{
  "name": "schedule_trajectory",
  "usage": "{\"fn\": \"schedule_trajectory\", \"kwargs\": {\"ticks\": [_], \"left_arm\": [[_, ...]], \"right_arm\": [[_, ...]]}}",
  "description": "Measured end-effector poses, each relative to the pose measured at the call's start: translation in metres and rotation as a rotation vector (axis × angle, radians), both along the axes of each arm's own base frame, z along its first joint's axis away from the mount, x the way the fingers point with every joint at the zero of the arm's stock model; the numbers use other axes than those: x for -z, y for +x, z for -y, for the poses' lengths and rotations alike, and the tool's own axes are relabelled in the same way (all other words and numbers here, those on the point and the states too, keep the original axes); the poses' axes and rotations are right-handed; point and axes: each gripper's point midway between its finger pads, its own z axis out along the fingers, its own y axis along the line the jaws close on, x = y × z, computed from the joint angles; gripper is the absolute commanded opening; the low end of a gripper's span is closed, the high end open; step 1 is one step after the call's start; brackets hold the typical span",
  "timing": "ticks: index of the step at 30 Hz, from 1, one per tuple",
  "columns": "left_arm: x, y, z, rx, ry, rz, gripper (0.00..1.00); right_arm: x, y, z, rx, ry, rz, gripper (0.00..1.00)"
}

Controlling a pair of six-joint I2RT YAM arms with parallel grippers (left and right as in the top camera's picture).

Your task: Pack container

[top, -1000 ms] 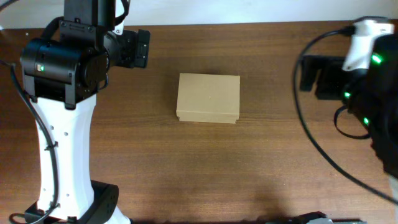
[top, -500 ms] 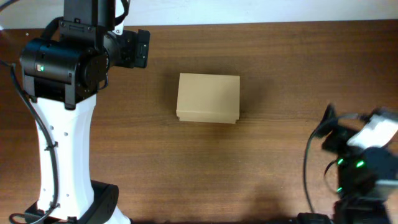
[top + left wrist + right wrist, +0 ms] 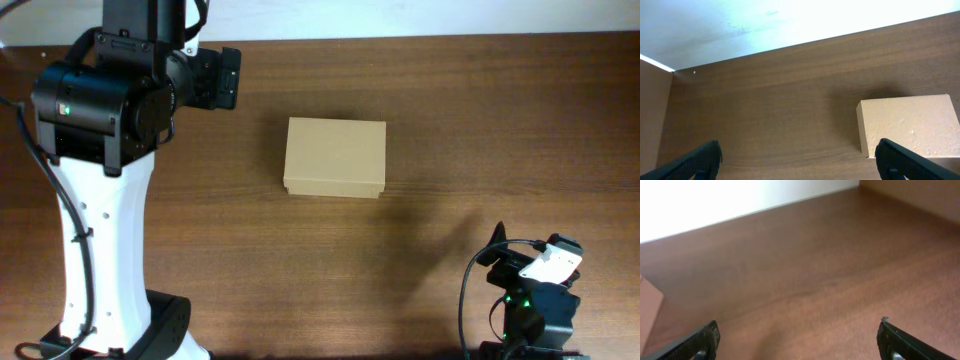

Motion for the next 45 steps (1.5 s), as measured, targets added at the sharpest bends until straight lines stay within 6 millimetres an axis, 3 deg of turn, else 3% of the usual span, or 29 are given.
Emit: {"fn": "schedule_trajectory", "kwargs": {"ticks": [5, 33, 36, 41, 45], "left_arm": [[0.000, 0.000, 0.000, 0.000, 0.000, 0.000, 0.99], [0.000, -0.002, 0.000, 0.000, 0.000, 0.000, 0.99], [0.003, -0.011, -0.003, 0.001, 0.004, -0.016, 0.99], [0.016, -0.054, -0.014, -0.001, 0.014, -0.051, 0.99], [0.021, -0.077, -0.035, -0.049, -0.002, 0.052, 0.99]], "right_arm": [[0.029, -0.004, -0.001, 0.000, 0.014, -0.086, 0.99], [0.028, -0.004, -0.001, 0.000, 0.013, -0.081, 0.99], [0.028, -0.004, -0.001, 0.000, 0.013, -0.081, 0.99], [0.028, -0.004, -0.001, 0.000, 0.013, -0.080, 0.98], [0.028, -0.004, -0.001, 0.000, 0.013, -0.080, 0.99]]}}
